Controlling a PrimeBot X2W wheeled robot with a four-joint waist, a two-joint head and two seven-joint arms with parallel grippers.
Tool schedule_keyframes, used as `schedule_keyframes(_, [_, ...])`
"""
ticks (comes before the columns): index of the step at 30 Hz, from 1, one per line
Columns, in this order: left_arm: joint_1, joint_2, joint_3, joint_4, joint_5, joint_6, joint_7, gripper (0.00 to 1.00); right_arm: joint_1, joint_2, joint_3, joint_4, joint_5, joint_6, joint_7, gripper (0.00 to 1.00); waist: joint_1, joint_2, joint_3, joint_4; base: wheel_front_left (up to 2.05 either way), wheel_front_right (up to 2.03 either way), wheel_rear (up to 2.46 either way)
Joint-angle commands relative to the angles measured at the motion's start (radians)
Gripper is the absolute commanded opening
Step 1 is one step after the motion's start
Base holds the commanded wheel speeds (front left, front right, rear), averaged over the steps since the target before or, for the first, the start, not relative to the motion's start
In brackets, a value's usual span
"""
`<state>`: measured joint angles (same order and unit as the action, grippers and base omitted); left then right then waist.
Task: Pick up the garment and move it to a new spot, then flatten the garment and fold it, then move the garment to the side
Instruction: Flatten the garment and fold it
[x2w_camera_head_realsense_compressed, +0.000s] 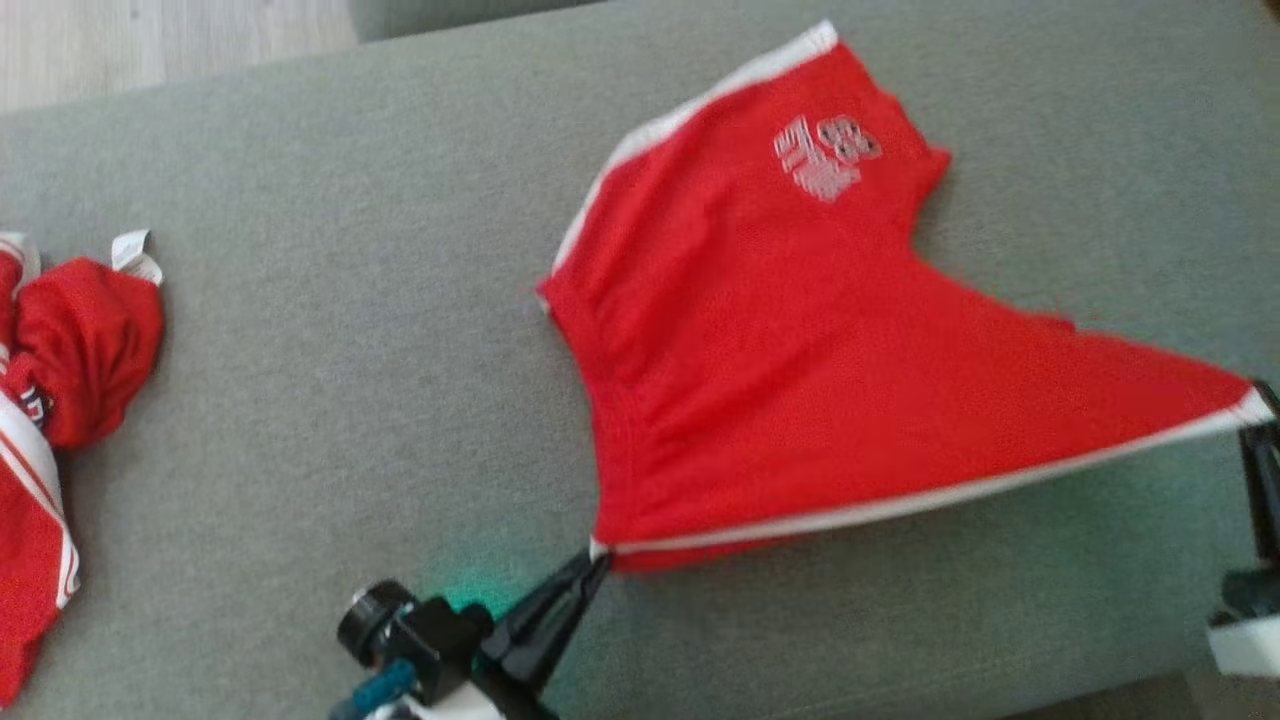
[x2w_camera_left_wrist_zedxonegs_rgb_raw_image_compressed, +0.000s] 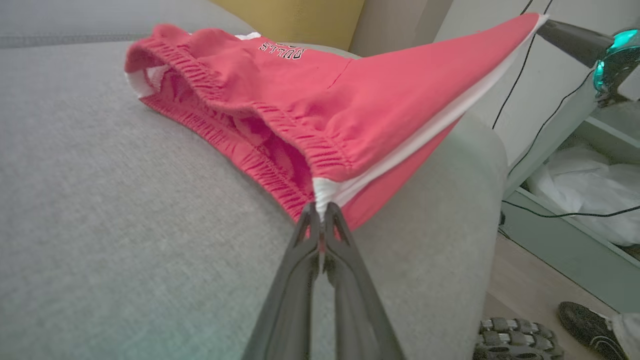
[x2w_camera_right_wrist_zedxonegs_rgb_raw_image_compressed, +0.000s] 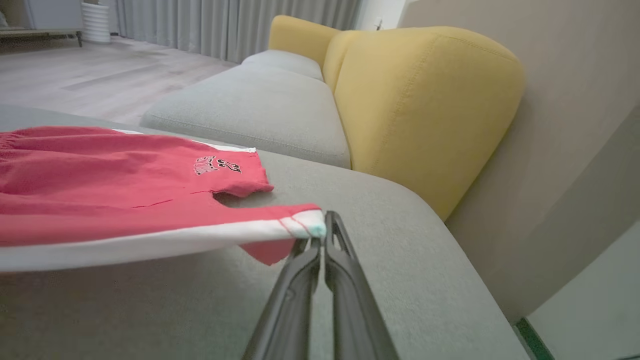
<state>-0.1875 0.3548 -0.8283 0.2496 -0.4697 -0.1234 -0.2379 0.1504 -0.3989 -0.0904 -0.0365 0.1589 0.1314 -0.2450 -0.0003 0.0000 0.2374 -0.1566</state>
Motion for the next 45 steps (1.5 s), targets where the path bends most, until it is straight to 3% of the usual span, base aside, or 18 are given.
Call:
schedule_keyframes(1, [-0.017,0.033,0.033,-0.029,-0.009,0.003,0.001,0.0,-0.005,-0.03,-0.013,-0.042,0.008,-0.001,0.001,0.0,0.0003,0.0,-0.008,-0.005,0.0,0.0,0.0])
schedule_keyframes(8, [-0.023,0.037,0.057,-0.147,-0.054,0.01,0.025,0.0,0.026,-0.002,-0.085,-0.124,0.02,-0.001,0.041,0.0,0.0003,0.0,-0.014,-0.001,0.0,0.0,0.0])
schedule_keyframes(18, [-0.252,-0.001,0.056,-0.158,-0.018,0.001,0.048,0.0,-0.247,-0.023,-0.05,-0.009,0.007,-0.001,0.06,0.0,0.0003,0.0,0.095,0.054,0.0,0.0,0.0])
schedule_keyframes(30, [-0.508,-0.043,0.066,-0.036,-0.002,-0.004,0.089,0.0,-0.644,-0.126,0.138,0.332,0.068,-0.001,0.047,0.0,0.0003,0.0,0.216,0.107,0.0,0.0,0.0])
schedule_keyframes(34, [-0.557,-0.068,0.065,0.001,-0.012,-0.004,0.111,0.0,-0.775,-0.171,0.267,0.475,0.102,-0.001,0.038,0.0,0.0003,0.0,0.257,0.134,0.0,0.0,0.0])
schedule_keyframes(45, [-0.577,-0.107,0.067,0.014,-0.013,0.026,0.081,0.0,-0.982,-0.212,0.46,0.683,0.163,-0.001,0.015,0.0,0.0003,0.0,0.293,0.197,0.0,0.0,0.0])
